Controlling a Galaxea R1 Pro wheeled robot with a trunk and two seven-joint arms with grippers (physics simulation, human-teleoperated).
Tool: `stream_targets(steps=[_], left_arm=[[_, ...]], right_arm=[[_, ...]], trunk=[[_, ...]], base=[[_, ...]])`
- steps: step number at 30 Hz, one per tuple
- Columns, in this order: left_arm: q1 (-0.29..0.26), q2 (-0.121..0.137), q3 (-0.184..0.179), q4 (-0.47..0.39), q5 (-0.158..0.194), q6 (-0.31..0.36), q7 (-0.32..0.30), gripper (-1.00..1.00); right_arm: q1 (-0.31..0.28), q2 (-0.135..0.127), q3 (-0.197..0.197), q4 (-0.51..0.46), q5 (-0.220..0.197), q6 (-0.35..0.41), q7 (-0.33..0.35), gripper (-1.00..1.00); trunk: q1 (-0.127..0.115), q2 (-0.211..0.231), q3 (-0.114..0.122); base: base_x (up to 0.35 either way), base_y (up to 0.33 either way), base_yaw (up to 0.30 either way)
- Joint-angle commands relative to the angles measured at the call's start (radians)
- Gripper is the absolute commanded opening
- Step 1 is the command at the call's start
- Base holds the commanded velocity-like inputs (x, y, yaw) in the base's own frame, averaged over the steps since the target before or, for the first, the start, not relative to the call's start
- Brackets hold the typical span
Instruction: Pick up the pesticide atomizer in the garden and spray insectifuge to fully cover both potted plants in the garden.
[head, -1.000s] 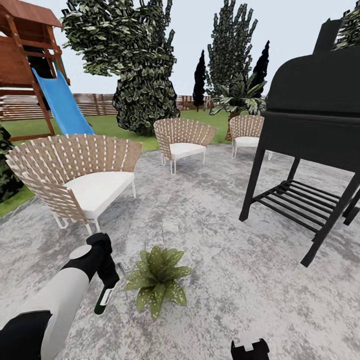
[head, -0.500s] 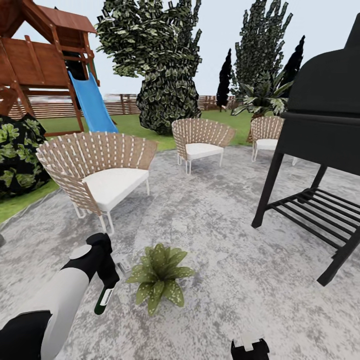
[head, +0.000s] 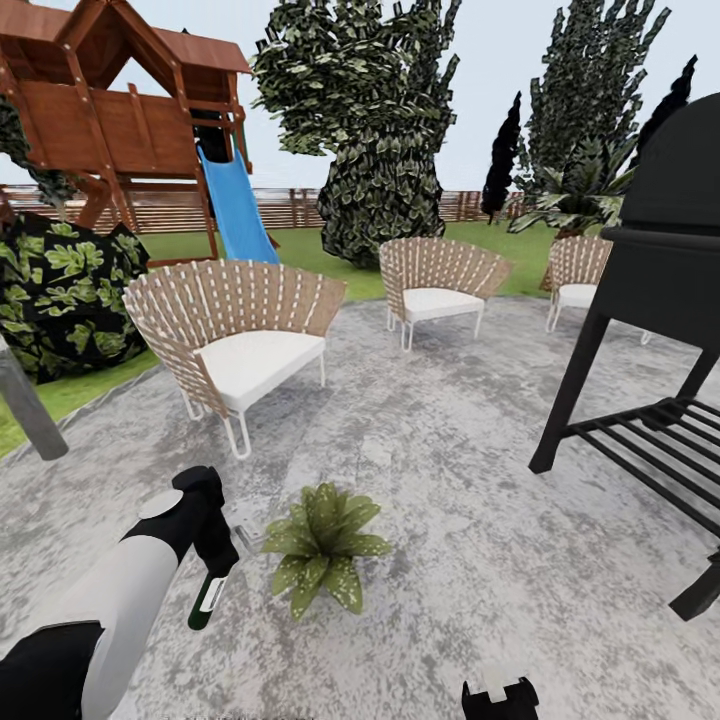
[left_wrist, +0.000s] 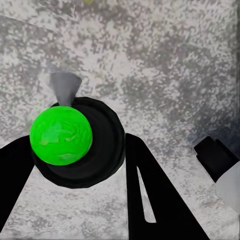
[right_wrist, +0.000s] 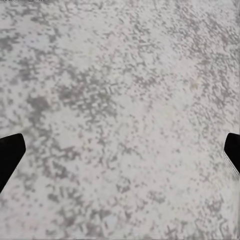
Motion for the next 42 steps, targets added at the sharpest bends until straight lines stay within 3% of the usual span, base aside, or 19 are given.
stream_targets(steps=[1, 14, 32, 42], left_arm=[[-0.001, -0.001, 0.005, -0.001, -0.008, 0.01, -0.008, -1.0], [-0.001, -0.001, 0.005, -0.001, -0.008, 0.01, -0.008, -1.0], [0.0, -0.002, 0.004, 0.001, -0.008, 0.012, -0.007, -1.0], [0.001, 0.001, 0.002, 0.009, -0.003, 0.012, -0.007, -1.0]], right_arm=[[-0.001, 0.001, -0.008, 0.001, 0.01, -0.003, -0.002, 1.0], [-0.001, 0.001, -0.008, 0.001, 0.01, -0.003, -0.002, 1.0], [-0.001, 0.0, -0.008, 0.0, 0.011, -0.003, -0.004, 1.0], [-0.001, 0.001, -0.008, 0.0, 0.01, -0.003, -0.005, 1.0]], trunk=[[0.0, 0.0, -0.001], [0.0, 0.0, -0.001], [0.0, 0.0, -0.001], [0.0, 0.0, -0.001]], base=[[0.0, -0.274, 0.277], [0.0, -0.274, 0.277], [-0.143, -0.25, 0.024], [-0.176, -0.231, 0.253]])
